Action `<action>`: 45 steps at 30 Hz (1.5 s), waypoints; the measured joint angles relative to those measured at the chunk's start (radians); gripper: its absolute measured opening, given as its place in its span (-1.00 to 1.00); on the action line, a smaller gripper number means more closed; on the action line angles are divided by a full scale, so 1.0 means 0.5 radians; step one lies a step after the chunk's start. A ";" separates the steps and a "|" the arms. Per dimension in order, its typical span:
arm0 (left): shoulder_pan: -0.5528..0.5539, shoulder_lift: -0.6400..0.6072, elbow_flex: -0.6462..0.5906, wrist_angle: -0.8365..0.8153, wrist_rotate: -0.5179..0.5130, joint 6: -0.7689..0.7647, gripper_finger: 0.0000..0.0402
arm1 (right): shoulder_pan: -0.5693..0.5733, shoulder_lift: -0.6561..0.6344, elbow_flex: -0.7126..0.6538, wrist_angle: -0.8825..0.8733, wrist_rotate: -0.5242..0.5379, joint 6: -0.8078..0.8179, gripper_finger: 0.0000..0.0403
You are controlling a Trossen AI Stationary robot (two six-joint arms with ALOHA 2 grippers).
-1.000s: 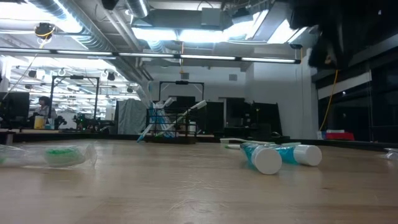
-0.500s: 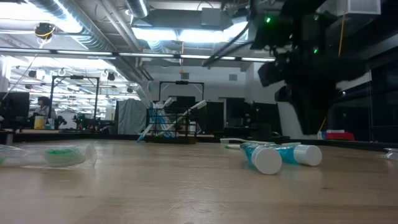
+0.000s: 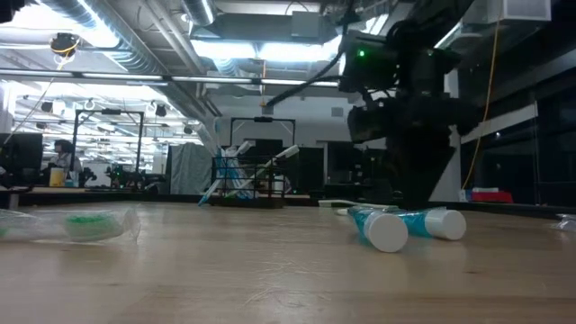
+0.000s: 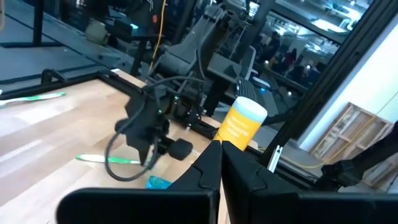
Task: Pick & Place toothbrushing station
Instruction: Put the green toothbrush into the wire organizer
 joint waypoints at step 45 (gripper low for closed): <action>-0.117 0.000 0.000 0.002 -0.253 -0.019 -0.98 | 0.205 -0.004 0.008 0.135 -0.248 0.711 -0.48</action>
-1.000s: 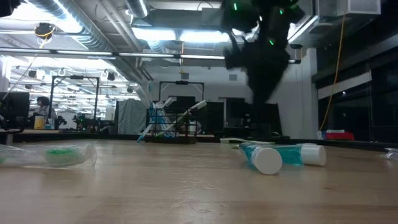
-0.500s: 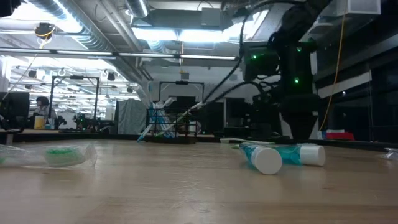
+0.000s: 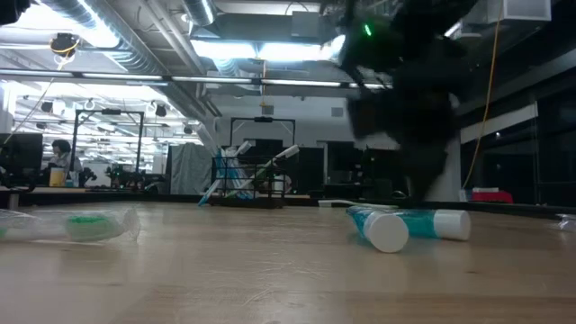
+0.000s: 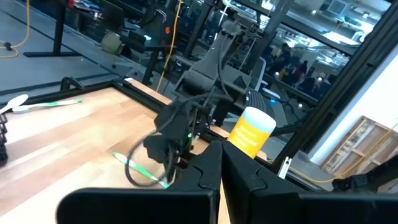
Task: Pick & Place toothbrushing station
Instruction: Put the green toothbrush into the wire organizer
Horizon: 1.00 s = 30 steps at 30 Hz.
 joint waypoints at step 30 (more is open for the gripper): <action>-0.004 0.230 -0.001 0.167 -0.011 -0.001 -0.98 | 0.102 -0.097 0.356 -0.809 0.302 -2.098 -0.48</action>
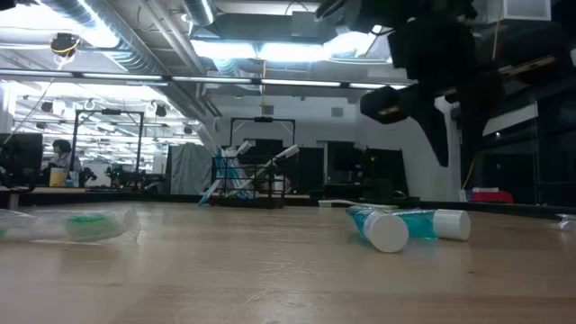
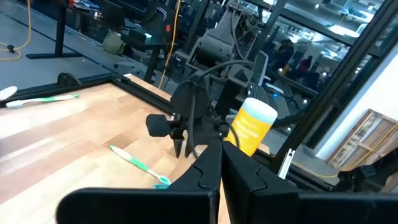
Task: Pick & Place toothbrushing station
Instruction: Put the green toothbrush into the wire organizer
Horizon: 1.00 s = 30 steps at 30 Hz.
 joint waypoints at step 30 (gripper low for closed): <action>-0.015 0.295 0.000 0.621 0.009 0.228 -0.98 | 0.004 0.315 -0.082 0.402 0.053 -0.241 -0.48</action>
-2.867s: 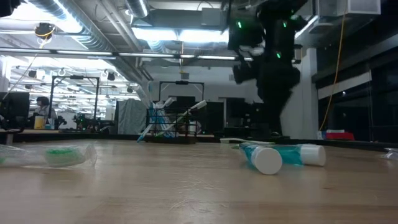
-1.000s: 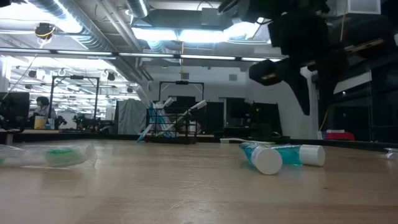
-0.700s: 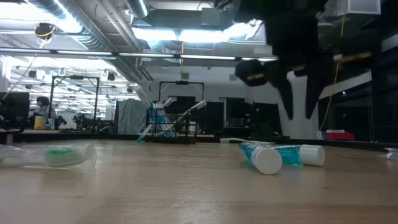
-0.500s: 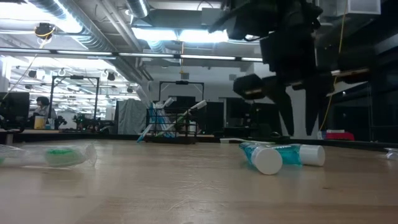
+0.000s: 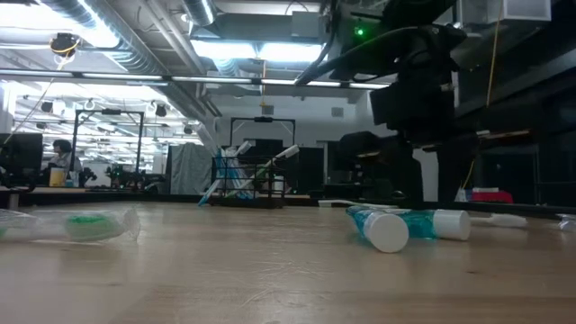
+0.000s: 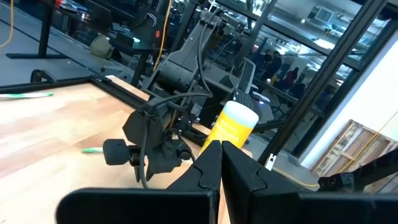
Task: Pick & Place toothbrushing station
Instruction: Put the green toothbrush into the wire organizer
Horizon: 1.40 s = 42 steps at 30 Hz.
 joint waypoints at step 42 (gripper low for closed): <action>-0.003 -0.001 0.000 -0.025 -0.033 0.155 -0.98 | -0.219 -0.646 -0.551 -0.333 0.187 1.470 -0.48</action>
